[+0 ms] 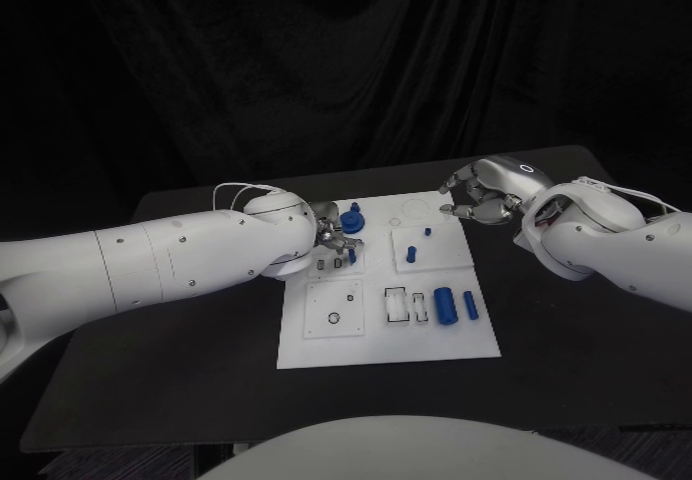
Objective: Assemble the parts on the task board
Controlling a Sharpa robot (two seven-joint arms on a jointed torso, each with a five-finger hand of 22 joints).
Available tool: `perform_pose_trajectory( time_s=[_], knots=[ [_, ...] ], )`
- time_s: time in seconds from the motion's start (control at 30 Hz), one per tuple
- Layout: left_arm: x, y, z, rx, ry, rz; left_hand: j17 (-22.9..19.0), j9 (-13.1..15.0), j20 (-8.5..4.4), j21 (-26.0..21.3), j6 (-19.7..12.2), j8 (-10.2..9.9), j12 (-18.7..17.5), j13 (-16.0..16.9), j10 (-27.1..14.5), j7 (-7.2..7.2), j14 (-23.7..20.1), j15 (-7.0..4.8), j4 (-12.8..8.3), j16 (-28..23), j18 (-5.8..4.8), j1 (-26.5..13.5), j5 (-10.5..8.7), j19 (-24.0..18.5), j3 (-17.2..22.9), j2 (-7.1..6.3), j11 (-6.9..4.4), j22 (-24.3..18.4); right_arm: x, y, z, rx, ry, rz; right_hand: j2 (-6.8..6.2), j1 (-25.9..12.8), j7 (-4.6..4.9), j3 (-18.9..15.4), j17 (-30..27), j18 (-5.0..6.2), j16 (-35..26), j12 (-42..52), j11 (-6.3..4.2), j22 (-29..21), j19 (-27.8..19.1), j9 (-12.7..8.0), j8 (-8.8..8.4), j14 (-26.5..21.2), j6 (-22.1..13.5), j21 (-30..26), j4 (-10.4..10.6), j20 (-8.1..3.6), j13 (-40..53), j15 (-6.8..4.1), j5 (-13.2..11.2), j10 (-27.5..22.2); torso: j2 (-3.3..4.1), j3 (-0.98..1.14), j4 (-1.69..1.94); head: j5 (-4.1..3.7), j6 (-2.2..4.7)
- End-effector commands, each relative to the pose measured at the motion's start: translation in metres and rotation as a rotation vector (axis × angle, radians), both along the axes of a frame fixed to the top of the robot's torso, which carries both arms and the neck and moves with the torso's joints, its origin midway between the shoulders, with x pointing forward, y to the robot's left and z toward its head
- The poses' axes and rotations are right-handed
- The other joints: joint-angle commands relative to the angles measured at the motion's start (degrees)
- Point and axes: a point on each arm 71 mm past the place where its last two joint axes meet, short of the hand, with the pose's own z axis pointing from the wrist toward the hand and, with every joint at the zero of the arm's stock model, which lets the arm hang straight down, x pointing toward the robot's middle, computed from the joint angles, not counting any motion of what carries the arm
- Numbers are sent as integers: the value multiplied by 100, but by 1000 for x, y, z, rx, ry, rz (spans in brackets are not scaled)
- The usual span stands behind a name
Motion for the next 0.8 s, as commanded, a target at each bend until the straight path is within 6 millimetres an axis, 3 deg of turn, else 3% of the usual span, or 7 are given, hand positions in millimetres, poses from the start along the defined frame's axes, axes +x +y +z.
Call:
perform_pose_trajectory(
  time_s=[0.03,0.1,0.27,0.4,0.53,0.8],
  knots=[
    [2,-3,2,-25,-19,-17,1508,10,-18,-27,55,-45,15,1503,586,-9,595,-44,-54,37,-47,38,25,-3,0,-41,-36,-2,-1,0,-1,4,-3,0,9,56,-1,14,609,-19,-22,-15,55,999,19,-5,-17,342,95,-12,-19,51,918,52,45,29,-1,-4,-4,-9,-1],
    [2,-3,2,-25,-21,-16,1508,13,-18,-32,62,-56,15,1503,586,-10,595,-44,-61,37,-46,42,28,-6,5,-42,-37,-7,-2,1,0,6,-6,4,9,58,-1,15,608,-19,-23,-17,55,1000,20,-5,-16,342,100,-9,-19,52,915,53,46,26,-8,-5,8,-27,-1],
    [2,-4,1,-22,-18,-17,1508,16,-19,-35,74,-71,15,1503,586,-11,595,-45,-68,37,-46,44,31,-7,13,-39,-38,-9,-2,2,0,8,-7,11,9,58,-1,15,608,-19,-23,-17,55,1000,20,-5,-16,342,100,-9,-19,52,915,53,46,26,-8,0,-4,-35,-1],
    [3,-5,1,-23,-20,-16,1508,37,-25,-34,131,-141,15,1503,586,-22,595,-53,-127,37,-49,80,33,6,56,-48,-47,7,-2,3,0,11,-4,12,9,62,0,16,609,-19,-22,-21,56,999,19,-6,-14,343,110,-12,-19,54,909,55,50,21,-7,-13,18,-65,-1],
    [3,-4,1,-19,-17,-14,1508,46,-26,-35,153,-153,15,1503,586,-25,595,-55,-136,37,-49,81,29,9,64,-49,-50,9,-3,4,0,14,-2,14,9,62,0,16,609,-19,-22,-21,56,999,19,-6,-14,343,110,-12,-19,54,909,55,50,21,-13,-7,1,-47,-1],
    [4,-5,0,-15,-13,-16,1508,75,-33,-50,209,-197,15,1503,586,-39,595,-63,-171,37,-45,93,27,6,105,-39,-61,-3,-3,4,0,14,1,15,9,62,0,16,609,-19,-22,-21,56,999,19,-6,-14,343,110,-12,-19,54,909,55,50,21,-15,-12,10,-67,-1]
  ],
)
